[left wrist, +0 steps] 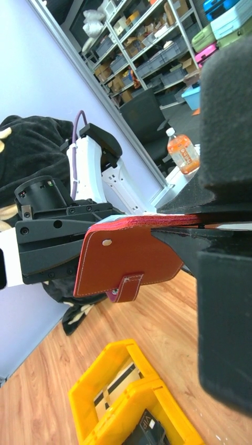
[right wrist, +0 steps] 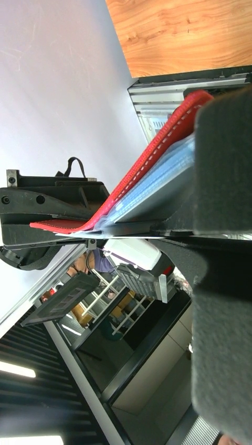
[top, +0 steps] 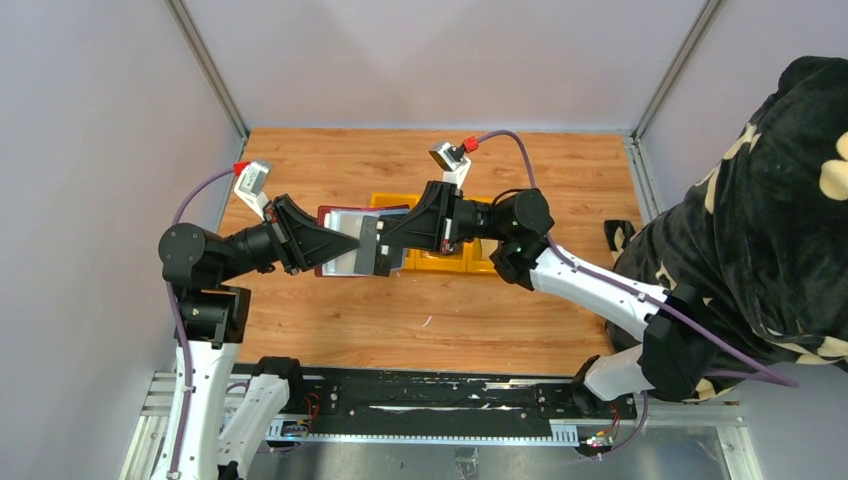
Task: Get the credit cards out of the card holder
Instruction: Remove the credit card from the card holder, then place the credit card in the storage box.
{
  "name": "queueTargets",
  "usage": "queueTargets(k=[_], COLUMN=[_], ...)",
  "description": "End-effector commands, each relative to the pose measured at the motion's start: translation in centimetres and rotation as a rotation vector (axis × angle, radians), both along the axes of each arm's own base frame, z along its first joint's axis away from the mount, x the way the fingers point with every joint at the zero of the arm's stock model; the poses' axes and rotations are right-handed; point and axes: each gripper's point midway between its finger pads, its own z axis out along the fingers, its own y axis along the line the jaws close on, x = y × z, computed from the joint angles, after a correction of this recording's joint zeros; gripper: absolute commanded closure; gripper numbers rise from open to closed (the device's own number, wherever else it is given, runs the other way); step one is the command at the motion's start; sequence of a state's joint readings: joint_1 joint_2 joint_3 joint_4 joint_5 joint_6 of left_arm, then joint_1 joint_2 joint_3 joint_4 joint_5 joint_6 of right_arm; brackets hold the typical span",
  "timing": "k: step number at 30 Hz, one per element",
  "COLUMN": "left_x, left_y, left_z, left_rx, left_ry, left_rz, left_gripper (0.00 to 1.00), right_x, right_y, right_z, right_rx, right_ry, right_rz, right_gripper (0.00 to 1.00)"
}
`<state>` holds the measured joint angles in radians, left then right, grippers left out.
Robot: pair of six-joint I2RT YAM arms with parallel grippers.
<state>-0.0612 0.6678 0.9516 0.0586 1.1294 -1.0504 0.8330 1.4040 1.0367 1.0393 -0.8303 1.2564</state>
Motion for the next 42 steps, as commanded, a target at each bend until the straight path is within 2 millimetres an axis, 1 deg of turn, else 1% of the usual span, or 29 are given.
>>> queueTargets(k=[1,4,5,10,11,13,16,18,23,25,32,35,38,42], left_x=[-0.5,-0.5,-0.5,-0.5,-0.5,-0.7,-0.7,-0.7,-1.0,-1.1,-1.3,-1.4,-1.6,-1.6], left_y=[0.0,0.0,0.0,0.0,0.1,0.0,0.0,0.1,0.1,0.1,0.1,0.1,0.2,0.2], left_z=[1.4,1.4,1.4,1.6,1.7,1.9,1.9,2.0,2.1,2.2,2.1,2.3,2.4,2.5], left_rx=[0.008,0.016,0.019,0.024,0.025,0.028,0.037,0.041,0.053,0.056,0.063,0.061,0.062,0.064], left_ry=[-0.066,-0.069,-0.072,-0.086,-0.087,-0.094,-0.094,-0.102,-0.119,-0.123,-0.133,-0.140,-0.148,-0.153], left_rz=[0.007,0.003,0.003,0.006,0.006,0.002,0.001,0.004,0.006,0.005,0.004,0.006,0.006,0.007], left_gripper=[1.00,1.00,1.00,1.00,1.00,1.00,1.00,1.00,1.00,1.00,1.00,1.00,1.00,1.00], right_x=[-0.1,1.0,1.7,4.2,4.7,6.1,8.2,9.8,13.5,15.1,20.6,22.5,24.1,25.9], right_y=[-1.5,-3.4,-4.5,-8.5,-9.3,-10.5,-11.6,-11.9,-11.7,-11.7,-11.0,-10.0,-8.9,-8.5], right_z=[0.7,-0.6,-0.8,-2.7,-3.7,-5.5,-8.1,-10.2,-16.6,-18.8,-25.2,-27.3,-28.9,-30.9], right_rx=[0.003,-0.059,-0.077,-0.182,-0.243,-0.350,-0.474,-0.537,-0.698,-0.760,-0.932,-0.977,-1.021,-1.083], right_ry=[-0.065,-0.068,-0.067,-0.085,-0.069,-0.106,-0.088,-0.054,0.042,0.061,0.122,0.151,0.148,0.143], right_rz=[-0.026,-0.087,-0.123,-0.274,-0.311,-0.399,-0.484,-0.514,-0.561,-0.585,-0.623,-0.593,-0.584,-0.618], right_gripper=[1.00,1.00,1.00,1.00,1.00,1.00,1.00,1.00,1.00,1.00,1.00,1.00,1.00,1.00])
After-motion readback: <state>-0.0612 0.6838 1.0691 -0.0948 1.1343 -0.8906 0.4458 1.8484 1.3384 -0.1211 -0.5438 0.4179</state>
